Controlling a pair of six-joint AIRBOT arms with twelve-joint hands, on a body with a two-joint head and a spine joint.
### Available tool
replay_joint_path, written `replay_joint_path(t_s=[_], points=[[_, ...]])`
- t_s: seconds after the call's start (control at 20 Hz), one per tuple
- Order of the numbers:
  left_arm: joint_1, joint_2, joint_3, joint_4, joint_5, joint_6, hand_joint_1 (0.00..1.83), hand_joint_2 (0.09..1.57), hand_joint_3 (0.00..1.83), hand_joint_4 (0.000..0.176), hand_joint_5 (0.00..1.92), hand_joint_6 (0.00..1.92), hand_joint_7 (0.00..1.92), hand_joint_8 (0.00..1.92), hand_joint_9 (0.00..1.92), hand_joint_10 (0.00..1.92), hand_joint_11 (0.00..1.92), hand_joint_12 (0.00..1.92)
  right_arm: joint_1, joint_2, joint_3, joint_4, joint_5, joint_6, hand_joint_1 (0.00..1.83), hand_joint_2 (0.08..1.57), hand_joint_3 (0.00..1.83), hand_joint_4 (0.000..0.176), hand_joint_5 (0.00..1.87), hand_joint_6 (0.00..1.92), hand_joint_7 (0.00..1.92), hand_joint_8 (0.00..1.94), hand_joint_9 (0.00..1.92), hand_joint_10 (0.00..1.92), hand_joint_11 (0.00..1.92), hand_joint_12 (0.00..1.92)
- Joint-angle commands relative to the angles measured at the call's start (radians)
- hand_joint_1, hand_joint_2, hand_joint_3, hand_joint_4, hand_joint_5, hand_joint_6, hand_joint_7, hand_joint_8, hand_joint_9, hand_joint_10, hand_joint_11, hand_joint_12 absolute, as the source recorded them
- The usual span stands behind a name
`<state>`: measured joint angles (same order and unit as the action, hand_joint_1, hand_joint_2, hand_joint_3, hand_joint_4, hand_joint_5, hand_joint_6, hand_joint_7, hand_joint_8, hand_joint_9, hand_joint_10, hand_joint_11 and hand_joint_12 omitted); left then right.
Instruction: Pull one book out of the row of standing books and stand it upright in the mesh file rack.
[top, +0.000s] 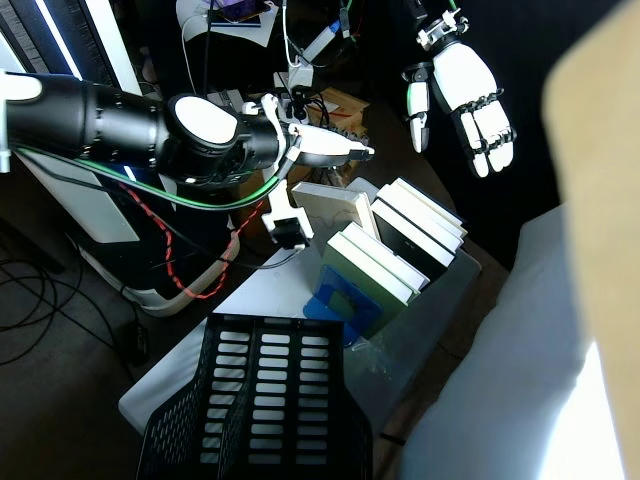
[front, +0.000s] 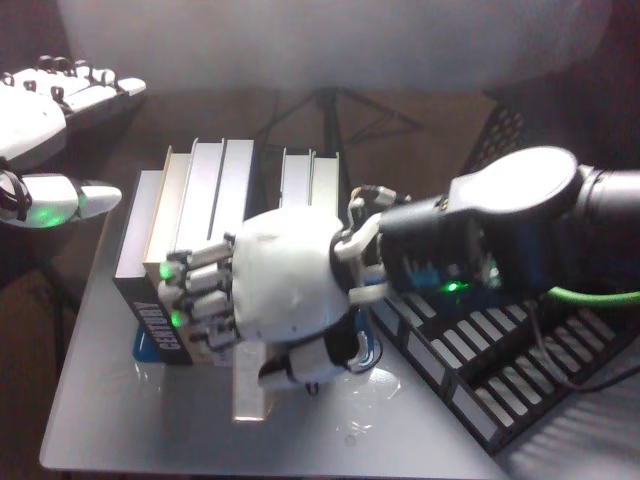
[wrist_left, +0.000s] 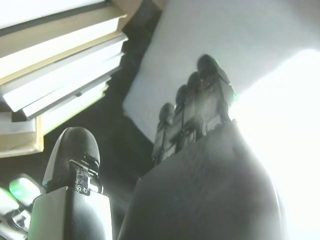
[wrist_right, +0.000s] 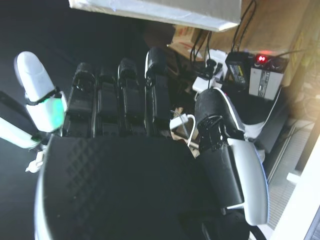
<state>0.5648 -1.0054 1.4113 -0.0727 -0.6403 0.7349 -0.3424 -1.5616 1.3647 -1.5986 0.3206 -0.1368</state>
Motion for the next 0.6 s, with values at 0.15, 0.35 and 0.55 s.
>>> replay_joint_path(t_s=[0.15,0.35,0.55], points=[[0.003,0.021,0.007,-0.034,-0.112,0.004,0.50,1.30,0.00,0.081,0.00,0.00,0.00,0.00,0.00,0.00,0.00,0.24,-0.030,-0.044,0.033,-0.025,-0.040,-0.006,0.00,1.50,0.00,0.000,0.45,0.11,0.17,0.00,0.00,0.00,0.00,0.00],[0.006,0.024,0.003,-0.037,-0.116,0.004,0.52,1.29,0.00,0.077,0.00,0.00,0.00,0.00,0.00,0.00,0.00,0.53,-0.056,-0.056,0.040,-0.033,-0.063,-0.002,0.00,1.50,0.00,0.000,0.45,0.11,0.17,0.00,0.00,0.00,0.00,0.00],[0.024,0.040,-0.009,-0.055,-0.141,0.004,0.51,1.30,0.00,0.079,0.00,0.00,0.00,0.00,0.00,0.00,0.00,0.32,-0.058,-0.058,0.038,-0.037,-0.066,-0.001,0.00,1.50,0.00,0.000,0.45,0.11,0.17,0.00,0.00,0.00,0.00,0.00]])
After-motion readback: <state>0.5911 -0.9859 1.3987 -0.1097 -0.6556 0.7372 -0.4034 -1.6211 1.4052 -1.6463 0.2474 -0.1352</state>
